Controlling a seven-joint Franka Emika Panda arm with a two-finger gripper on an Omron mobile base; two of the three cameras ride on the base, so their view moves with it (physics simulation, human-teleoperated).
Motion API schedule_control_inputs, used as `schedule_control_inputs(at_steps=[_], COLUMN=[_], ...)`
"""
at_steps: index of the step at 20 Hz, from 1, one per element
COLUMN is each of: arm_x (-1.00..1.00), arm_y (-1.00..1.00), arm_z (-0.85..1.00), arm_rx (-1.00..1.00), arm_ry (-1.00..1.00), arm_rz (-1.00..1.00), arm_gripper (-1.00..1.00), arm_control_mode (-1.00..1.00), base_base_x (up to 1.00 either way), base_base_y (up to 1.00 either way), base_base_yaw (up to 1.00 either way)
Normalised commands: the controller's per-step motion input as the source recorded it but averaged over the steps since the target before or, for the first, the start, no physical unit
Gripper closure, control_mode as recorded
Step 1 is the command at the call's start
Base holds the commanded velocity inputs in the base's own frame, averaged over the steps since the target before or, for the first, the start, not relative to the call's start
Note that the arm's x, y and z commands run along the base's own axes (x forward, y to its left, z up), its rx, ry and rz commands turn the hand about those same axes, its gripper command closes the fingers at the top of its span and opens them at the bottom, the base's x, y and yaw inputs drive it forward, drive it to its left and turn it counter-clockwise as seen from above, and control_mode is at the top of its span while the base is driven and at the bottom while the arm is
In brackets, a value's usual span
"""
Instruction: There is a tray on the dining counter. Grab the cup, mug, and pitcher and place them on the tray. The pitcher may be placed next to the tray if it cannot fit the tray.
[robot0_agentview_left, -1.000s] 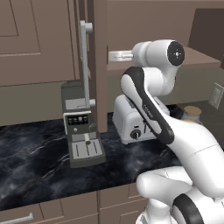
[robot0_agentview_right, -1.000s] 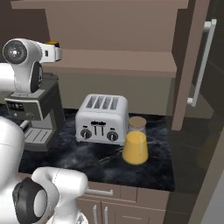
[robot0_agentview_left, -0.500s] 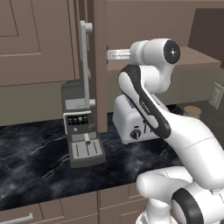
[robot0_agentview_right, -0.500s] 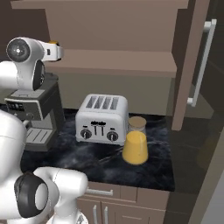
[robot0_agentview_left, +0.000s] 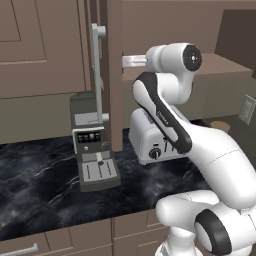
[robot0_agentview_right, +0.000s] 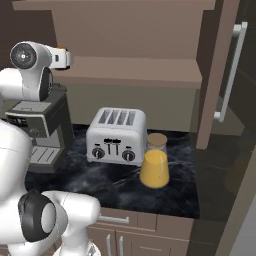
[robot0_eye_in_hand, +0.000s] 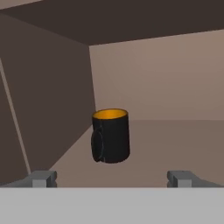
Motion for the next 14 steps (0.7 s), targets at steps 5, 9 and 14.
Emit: schedule_control_inputs(at_steps=[5,9,14], arm_x=[0.06,0.06,0.14], arm_y=[0.09,0.14,0.14], arm_z=[0.00,-0.01,-0.01], arm_rx=[0.00,0.00,0.00], arm_ry=[0.00,0.00,0.00], arm_rz=[0.00,0.00,0.00], arm_gripper=[-1.00,-1.00,-1.00], arm_control_mode=[-1.00,-1.00,-1.00], base_base_x=[0.00,0.00,0.00], base_base_y=[0.00,0.00,0.00], base_base_yaw=[0.00,0.00,0.00])
